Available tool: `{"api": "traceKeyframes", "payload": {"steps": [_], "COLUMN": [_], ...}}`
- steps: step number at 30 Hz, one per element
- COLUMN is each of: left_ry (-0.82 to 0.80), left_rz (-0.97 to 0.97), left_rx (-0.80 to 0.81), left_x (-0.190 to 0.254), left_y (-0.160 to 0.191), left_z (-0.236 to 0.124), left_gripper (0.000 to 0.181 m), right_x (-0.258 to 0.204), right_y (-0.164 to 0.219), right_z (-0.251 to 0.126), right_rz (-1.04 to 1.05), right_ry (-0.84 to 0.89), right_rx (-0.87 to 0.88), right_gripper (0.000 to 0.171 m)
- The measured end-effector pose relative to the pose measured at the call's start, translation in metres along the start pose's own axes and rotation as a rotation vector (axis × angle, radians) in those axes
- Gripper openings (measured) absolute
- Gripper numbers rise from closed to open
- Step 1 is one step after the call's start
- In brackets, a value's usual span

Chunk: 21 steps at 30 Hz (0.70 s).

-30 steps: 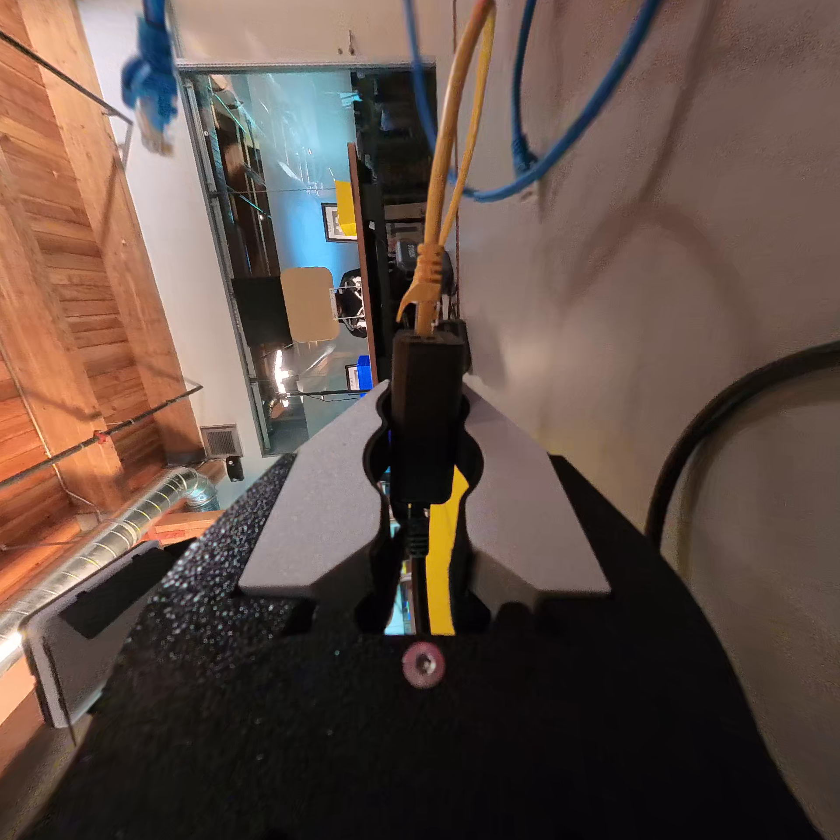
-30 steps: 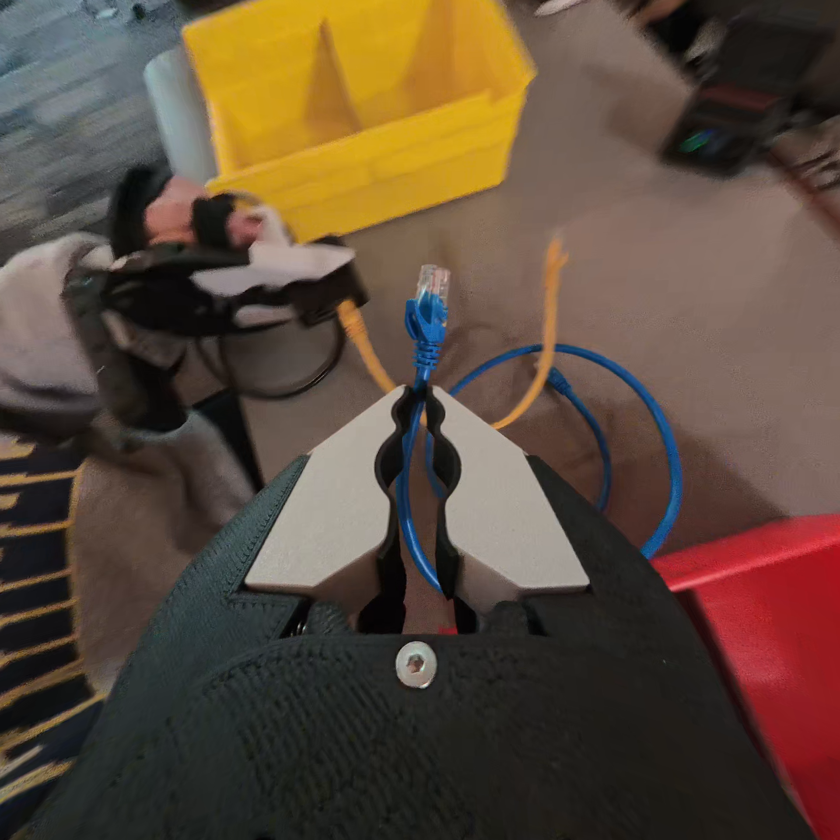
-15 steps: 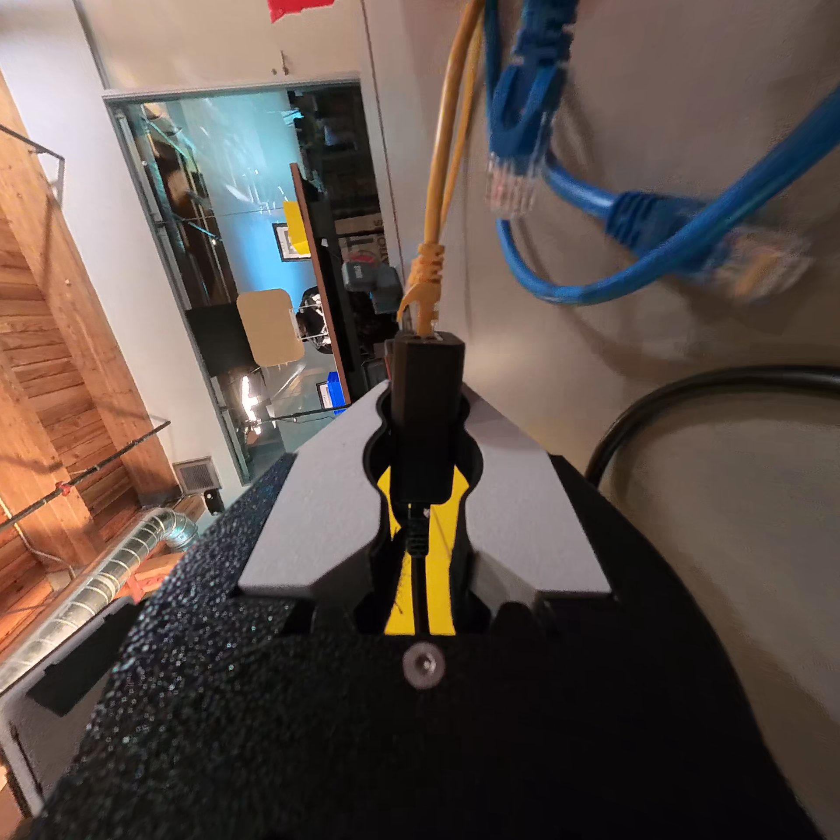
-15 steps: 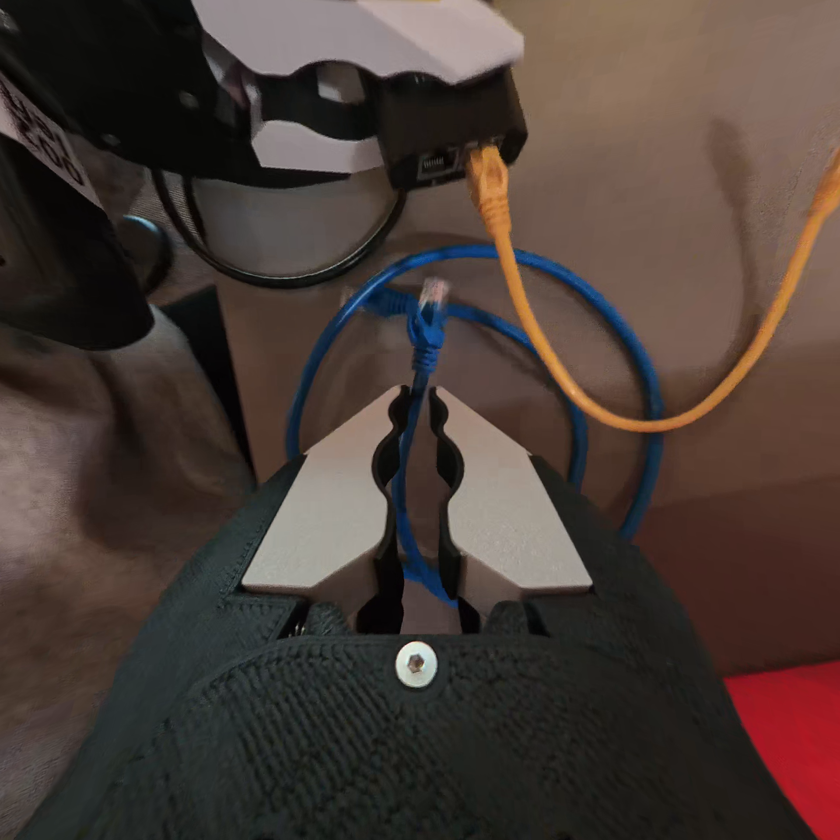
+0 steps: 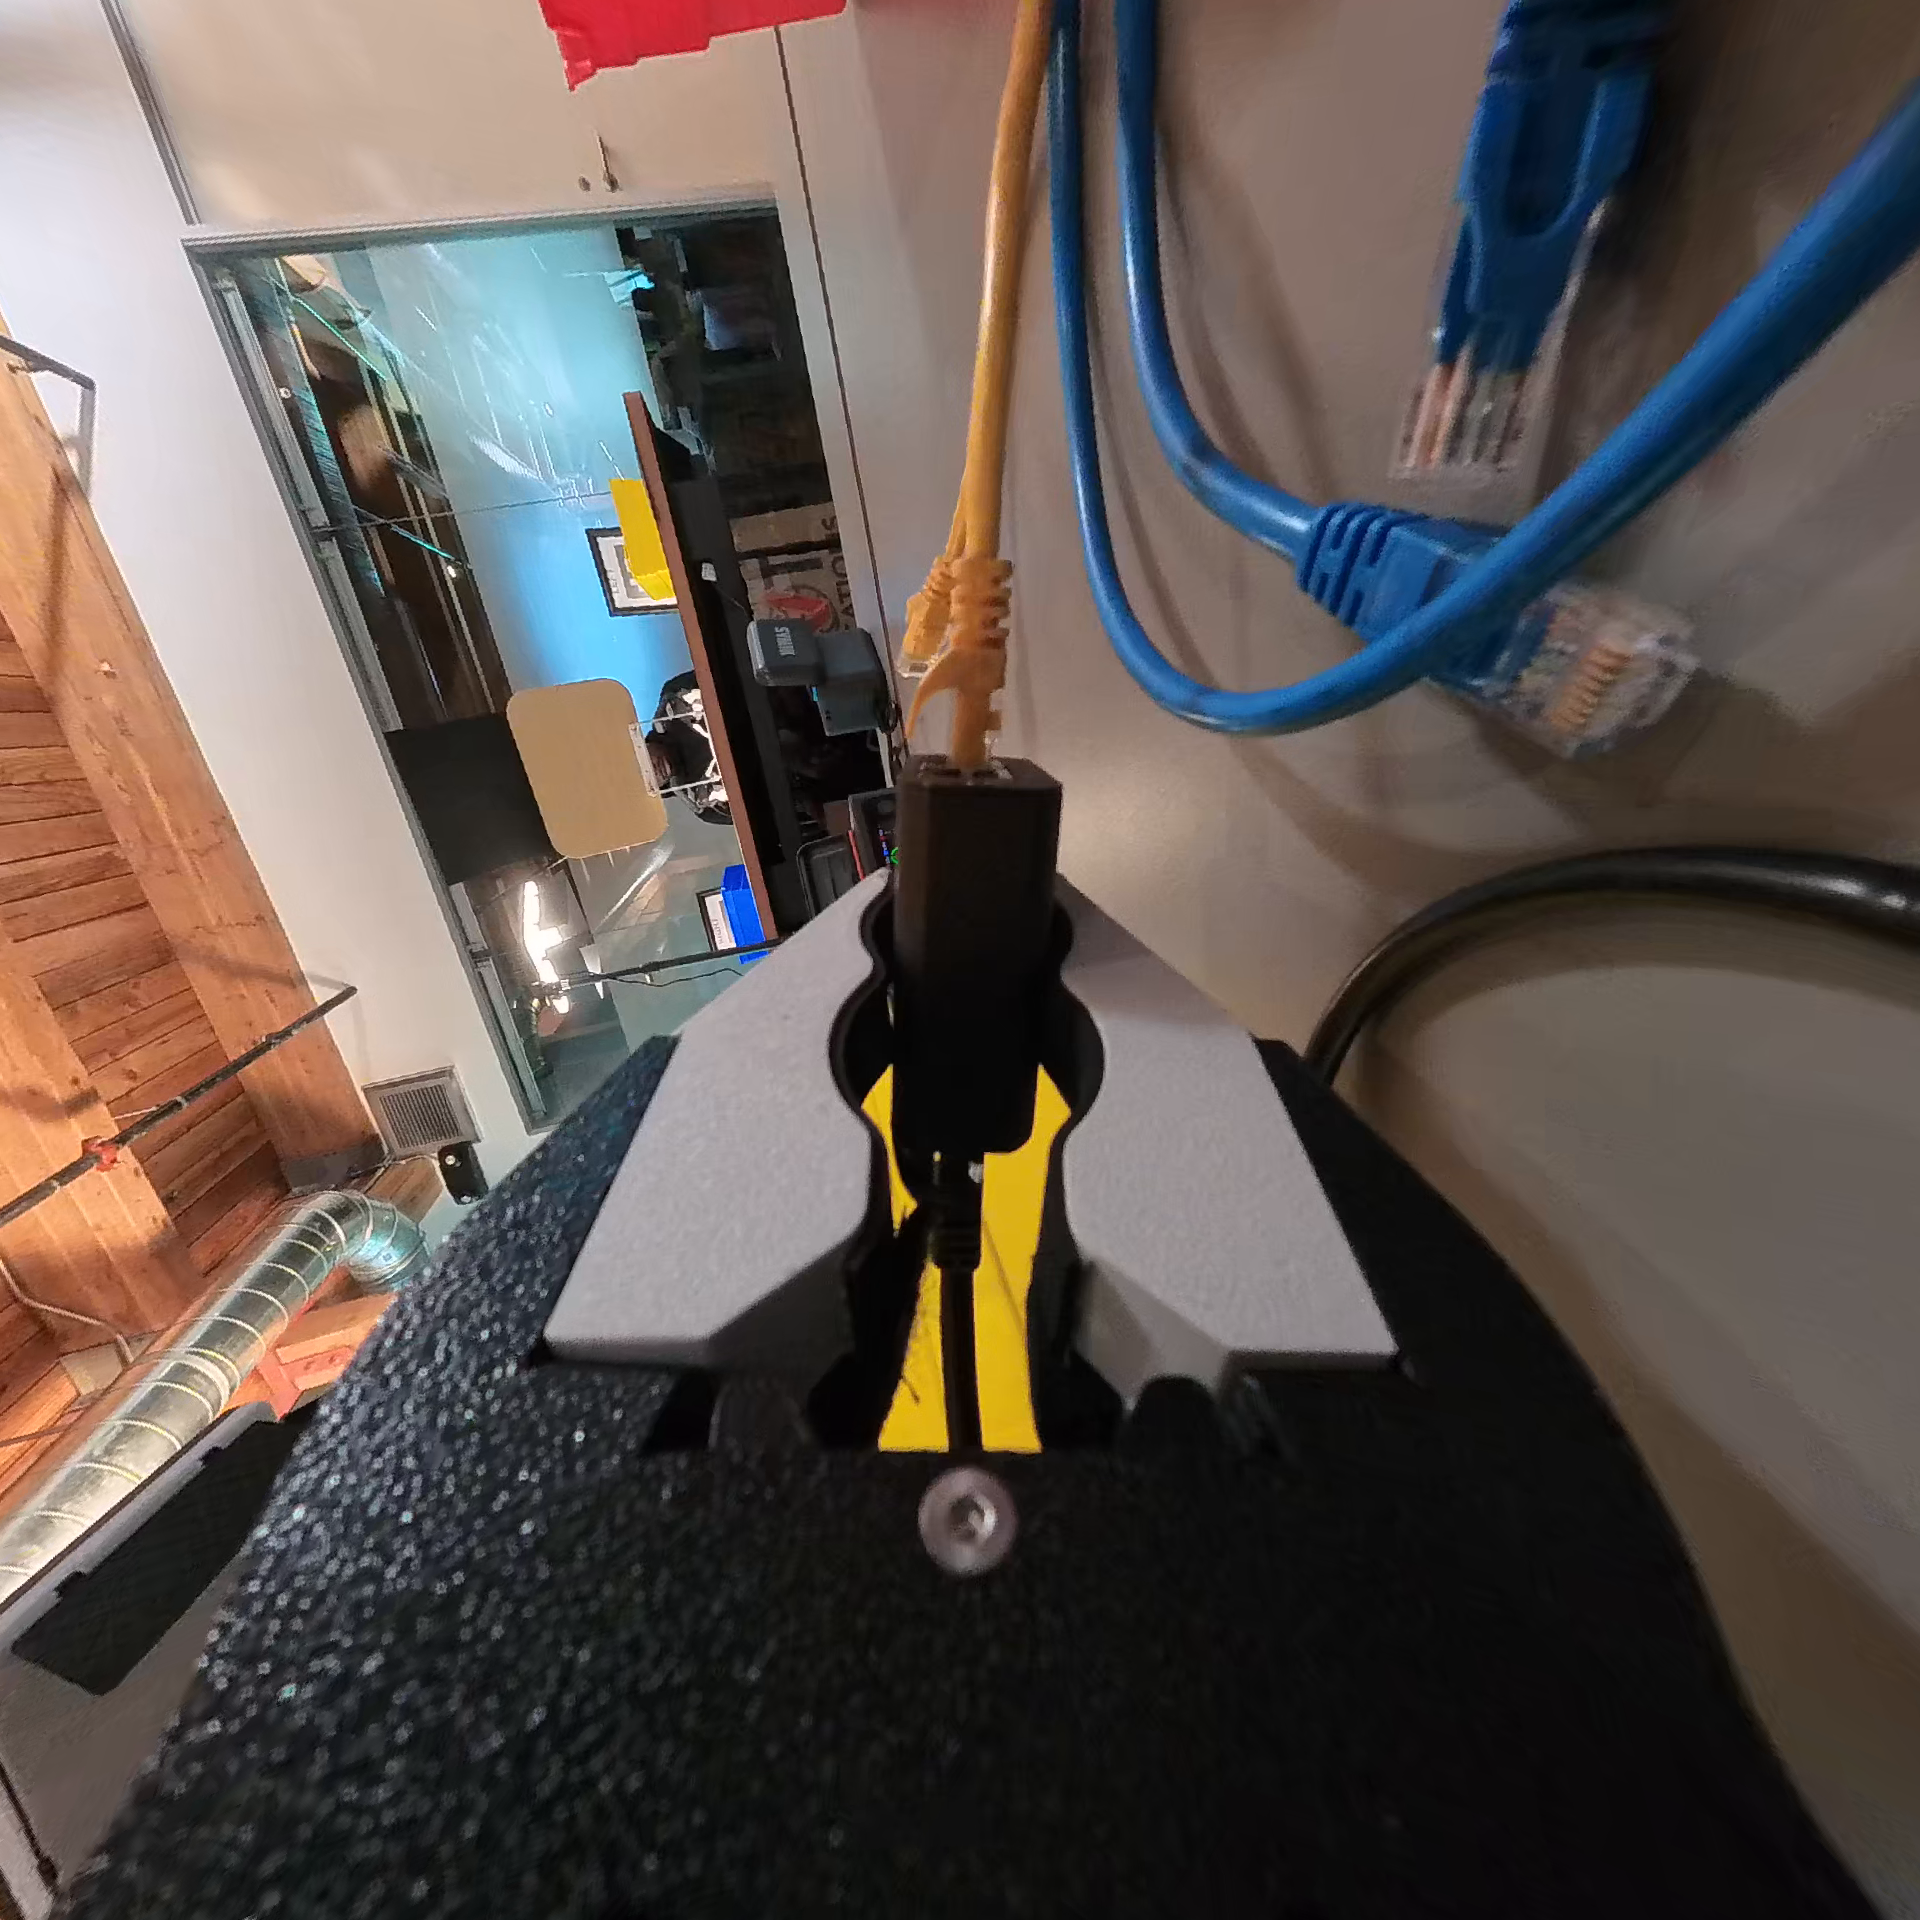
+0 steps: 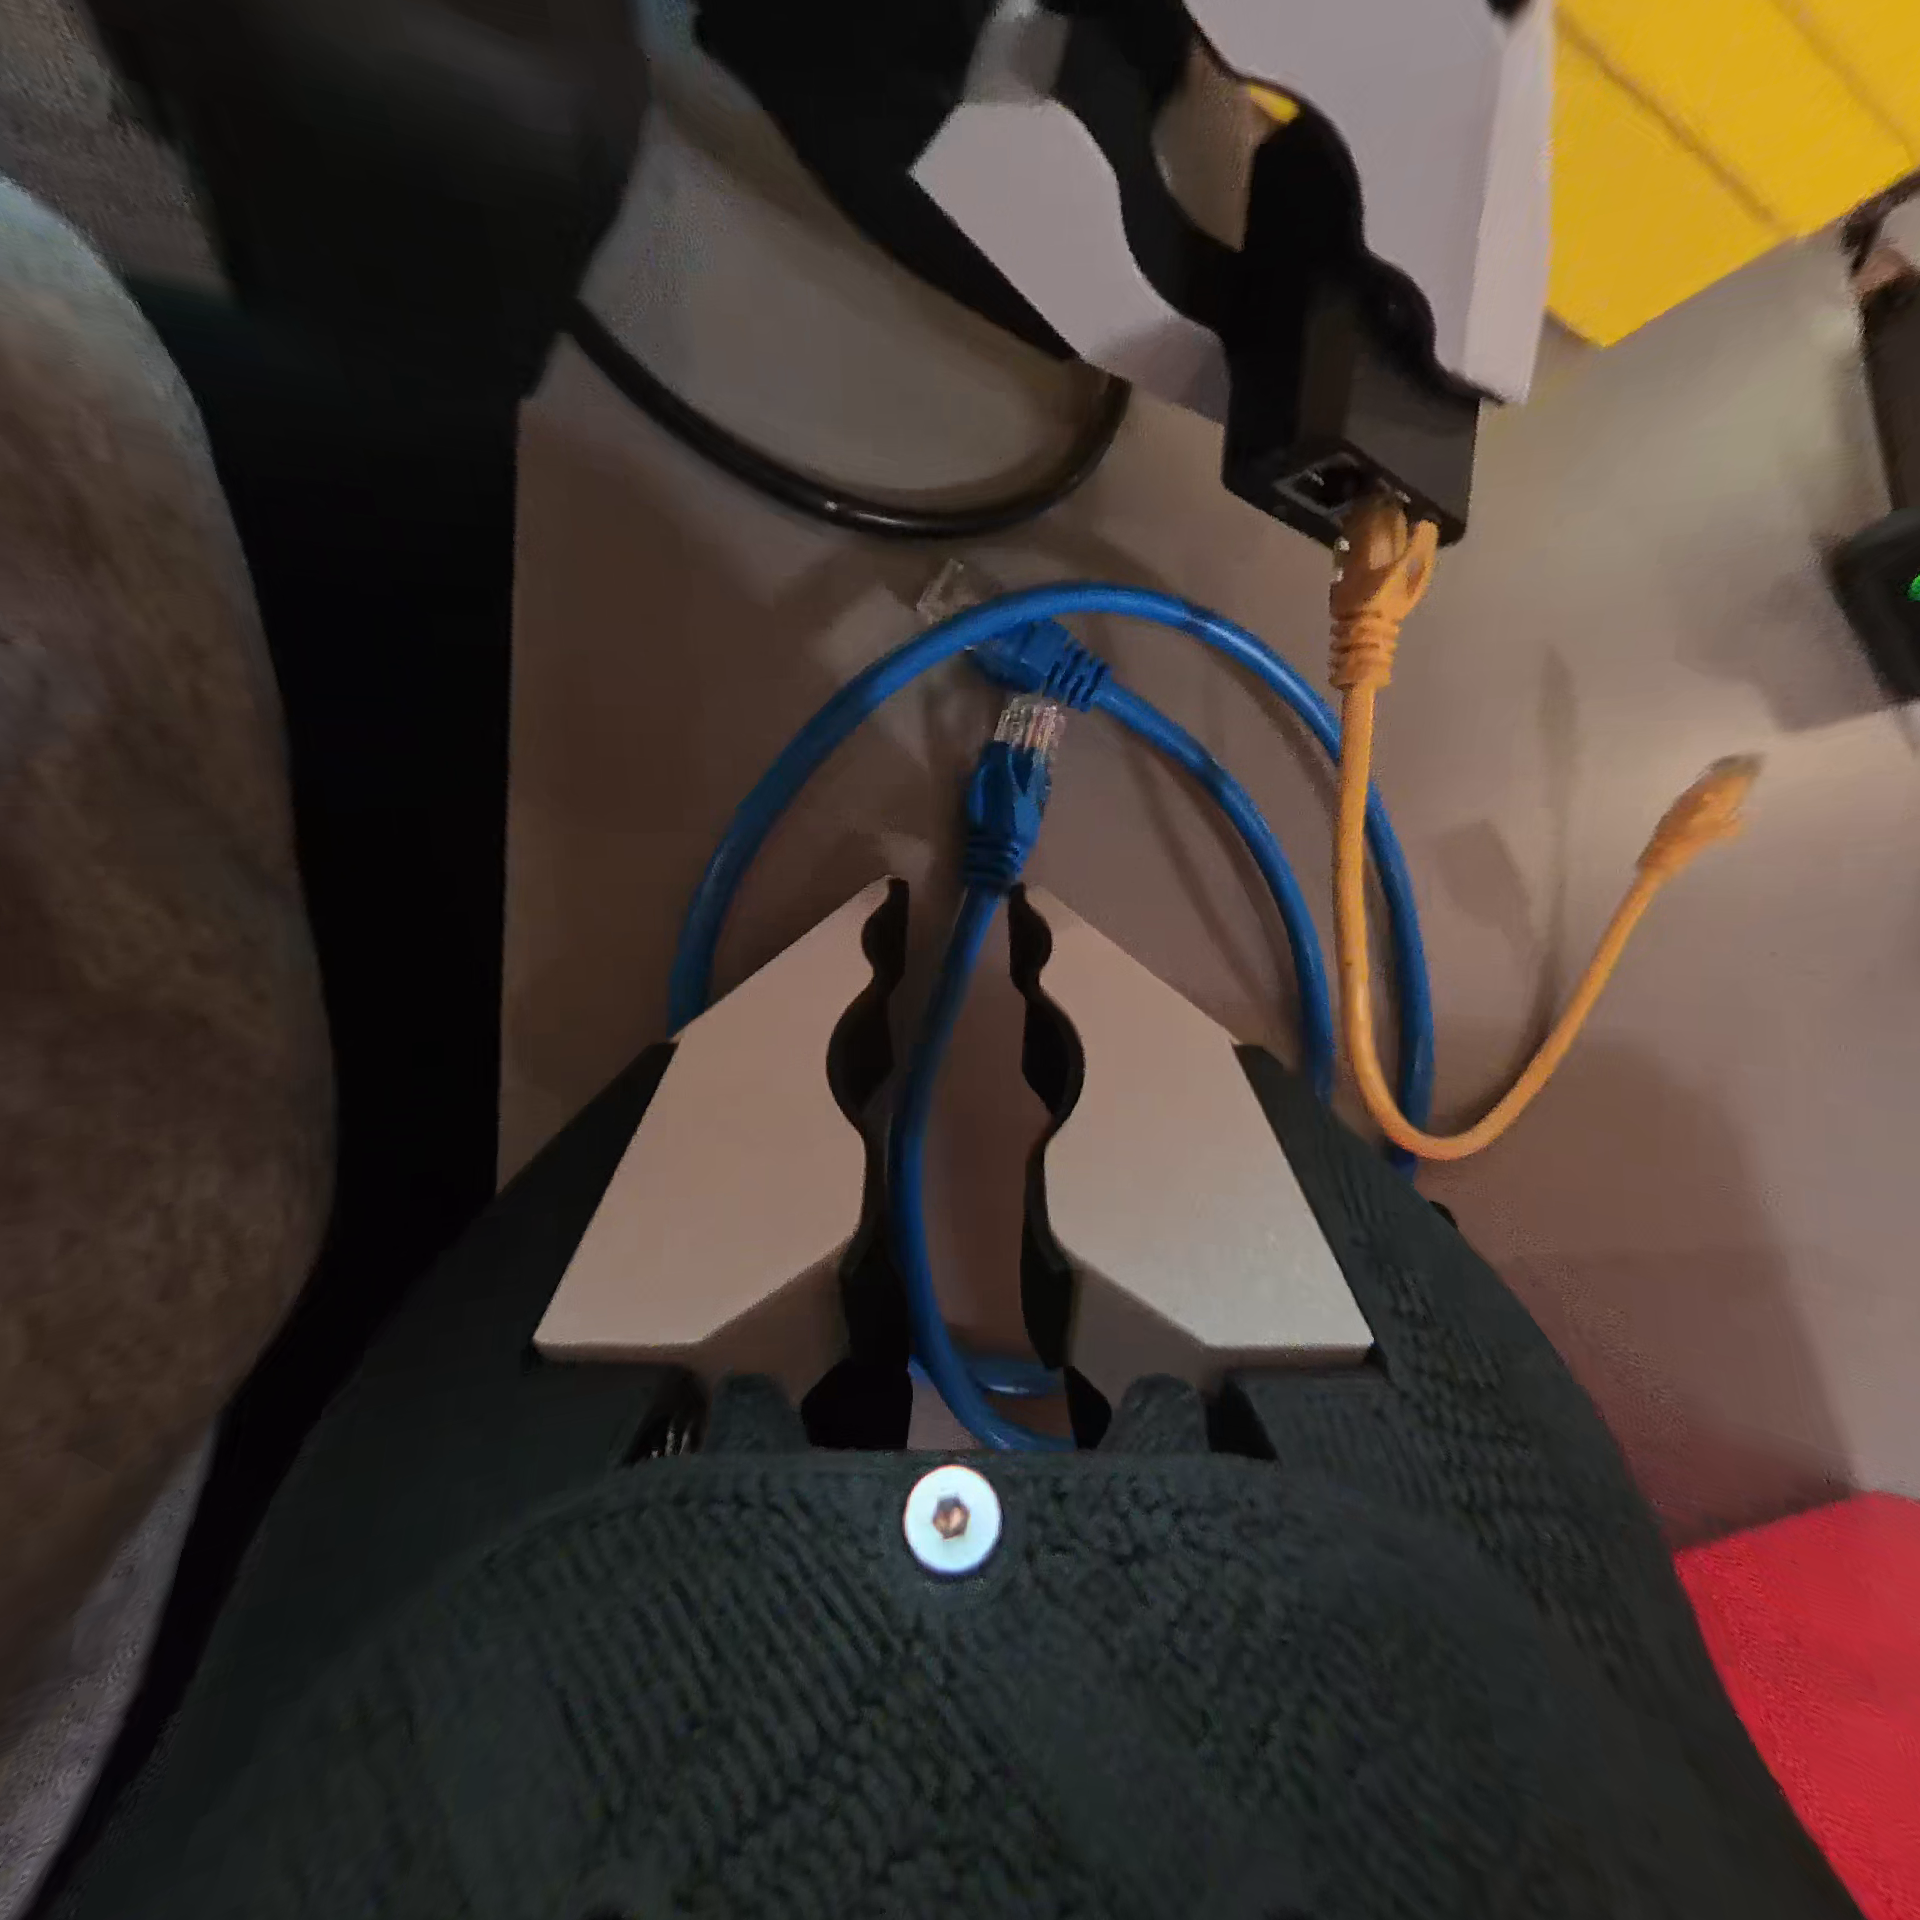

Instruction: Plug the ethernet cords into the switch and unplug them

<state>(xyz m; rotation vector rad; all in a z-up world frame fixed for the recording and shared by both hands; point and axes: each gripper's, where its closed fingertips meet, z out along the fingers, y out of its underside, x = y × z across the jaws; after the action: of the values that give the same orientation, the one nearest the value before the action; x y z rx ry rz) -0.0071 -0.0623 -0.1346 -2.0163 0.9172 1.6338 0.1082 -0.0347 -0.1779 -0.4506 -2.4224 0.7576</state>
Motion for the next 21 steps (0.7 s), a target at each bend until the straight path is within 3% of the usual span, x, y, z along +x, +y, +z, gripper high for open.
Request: {"api": "traceKeyframes", "payload": {"steps": [1,3,6,12,17,21], "left_ry": [0.002,0.007,0.000,-0.055,-0.139,-0.184], "left_rz": [-0.003,-0.011,-0.033,-0.105,-0.083,-0.021], "left_rx": [0.000,0.004,0.026,0.220,0.263,0.269], "left_x": [0.000,0.001,0.000,-0.015,-0.030,-0.035], "left_y": [0.001,0.002,0.002,-0.018,-0.029,-0.036], "left_z": [0.000,0.000,-0.001,-0.017,-0.027,-0.033], "left_gripper": [0.021,0.021,0.021,0.022,0.022,0.022], "right_x": [0.000,-0.003,-0.004,0.021,0.020,0.023], "right_y": [0.000,0.000,-0.003,-0.039,-0.046,-0.050], "right_z": [0.002,0.004,0.003,-0.032,-0.047,-0.053], "right_rz": [0.048,0.128,0.282,0.706,1.000,1.110], "right_ry": [-0.016,-0.069,-0.134,-0.300,-0.511,-0.603], "right_rx": [0.001,-0.001,-0.003,0.246,0.337,0.389], "right_gripper": [0.016,0.005,0.004,0.003,0.002,0.003]}}
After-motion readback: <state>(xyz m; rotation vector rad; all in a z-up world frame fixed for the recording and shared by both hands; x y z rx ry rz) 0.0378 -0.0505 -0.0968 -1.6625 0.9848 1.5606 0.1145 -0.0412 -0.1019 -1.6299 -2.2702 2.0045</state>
